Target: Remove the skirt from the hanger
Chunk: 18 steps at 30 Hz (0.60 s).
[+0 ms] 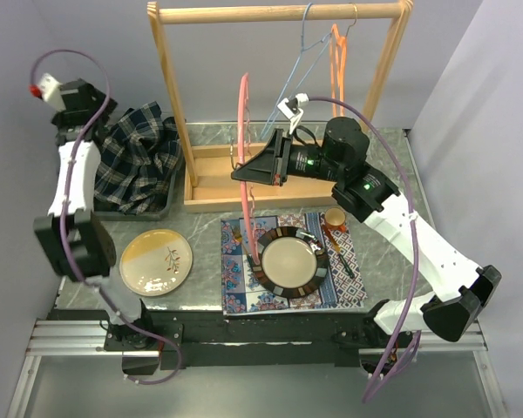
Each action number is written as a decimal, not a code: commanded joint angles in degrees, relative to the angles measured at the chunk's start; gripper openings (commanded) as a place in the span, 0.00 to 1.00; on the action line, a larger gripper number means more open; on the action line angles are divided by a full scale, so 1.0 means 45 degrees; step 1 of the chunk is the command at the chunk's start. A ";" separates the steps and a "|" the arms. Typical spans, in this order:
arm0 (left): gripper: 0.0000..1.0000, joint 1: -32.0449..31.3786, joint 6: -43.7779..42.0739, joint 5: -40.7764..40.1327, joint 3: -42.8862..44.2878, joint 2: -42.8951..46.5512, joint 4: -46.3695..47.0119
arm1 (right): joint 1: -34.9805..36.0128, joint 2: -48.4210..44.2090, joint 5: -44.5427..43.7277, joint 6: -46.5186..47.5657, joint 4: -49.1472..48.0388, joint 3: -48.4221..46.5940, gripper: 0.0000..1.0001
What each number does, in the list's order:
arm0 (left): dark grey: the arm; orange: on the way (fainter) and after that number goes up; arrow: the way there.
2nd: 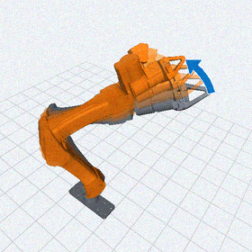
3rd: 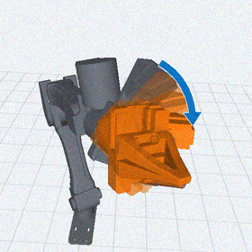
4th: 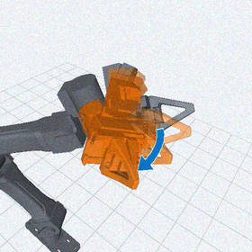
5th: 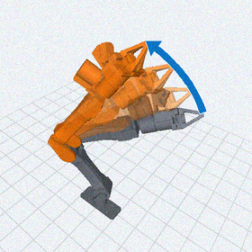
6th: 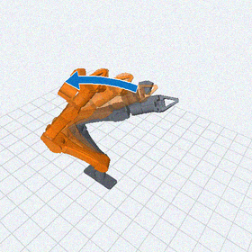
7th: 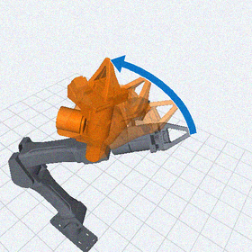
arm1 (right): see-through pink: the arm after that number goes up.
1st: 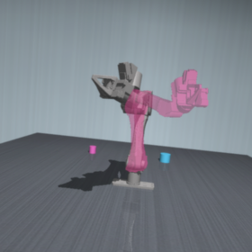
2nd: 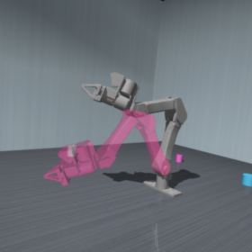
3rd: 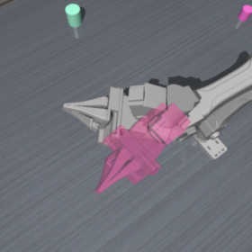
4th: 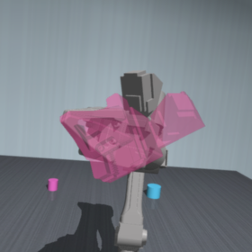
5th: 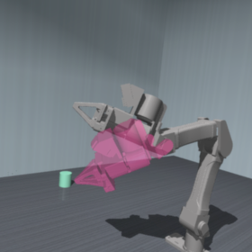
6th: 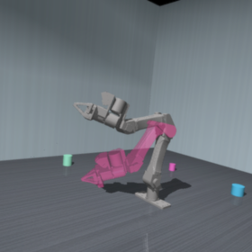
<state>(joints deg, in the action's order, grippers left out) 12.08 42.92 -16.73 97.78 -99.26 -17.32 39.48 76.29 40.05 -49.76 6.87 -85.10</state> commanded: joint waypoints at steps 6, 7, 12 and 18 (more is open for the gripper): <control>0.79 -0.0359 0.0793 0.2217 -0.3309 -0.3872 0.1116 | -0.0044 0.0546 -0.0619 0.1094 0.0131 -0.1302 0.00; 0.77 -0.0359 0.0930 0.2002 -0.2904 -0.4150 -0.0045 | -0.0044 0.0682 -0.0658 0.1154 0.0326 -0.1458 0.00; 0.81 -0.0340 0.0680 0.0420 -0.1732 -0.3395 -0.1519 | -0.0024 0.0703 -0.0912 0.1215 0.1090 -0.2104 0.00; 0.90 -0.0340 0.0035 -0.0384 0.0868 -0.1483 -0.4078 | -0.0044 0.0779 -0.0639 0.0122 -0.0082 -0.2006 0.00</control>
<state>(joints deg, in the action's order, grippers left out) 10.26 45.74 -14.31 95.88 -115.26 -26.28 39.48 80.58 36.77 -46.63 12.75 -90.96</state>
